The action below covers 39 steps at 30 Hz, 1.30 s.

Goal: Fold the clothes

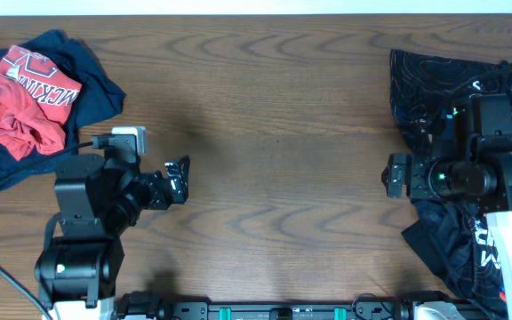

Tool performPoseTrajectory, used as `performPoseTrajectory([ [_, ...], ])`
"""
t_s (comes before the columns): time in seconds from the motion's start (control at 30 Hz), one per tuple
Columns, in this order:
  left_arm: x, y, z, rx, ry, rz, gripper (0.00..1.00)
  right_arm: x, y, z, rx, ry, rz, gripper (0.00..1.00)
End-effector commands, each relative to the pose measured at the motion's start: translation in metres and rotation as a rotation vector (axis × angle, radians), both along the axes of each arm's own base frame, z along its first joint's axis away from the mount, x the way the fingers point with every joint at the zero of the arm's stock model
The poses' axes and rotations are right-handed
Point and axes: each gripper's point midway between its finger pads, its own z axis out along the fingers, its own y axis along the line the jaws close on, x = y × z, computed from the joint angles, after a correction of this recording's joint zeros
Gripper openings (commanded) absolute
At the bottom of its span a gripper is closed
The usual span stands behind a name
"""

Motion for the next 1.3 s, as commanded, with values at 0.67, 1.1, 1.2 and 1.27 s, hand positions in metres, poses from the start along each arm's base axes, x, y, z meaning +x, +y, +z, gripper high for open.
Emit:
performPoseTrajectory([
  [0.67, 0.013, 0.016, -0.036, 0.023, 0.176, 0.104, 0.98, 0.010, -0.084, -0.039, -0.024, 0.187, -0.306, 0.99],
  [1.1, 0.014, 0.016, -0.035, 0.023, 0.171, 0.103, 0.98, 0.039, -0.069, -0.122, 0.128, 0.302, -0.252, 0.98],
  [1.2, 0.015, 0.016, -0.037, 0.024, 0.177, 0.104, 0.98, 0.044, -0.070, -0.130, 0.133, 0.305, -0.284, 0.99],
  [1.27, 0.017, 0.016, -0.038, 0.024, 0.179, 0.104, 0.98, 0.048, -0.071, -0.135, 0.135, 0.296, -0.297, 0.99],
])
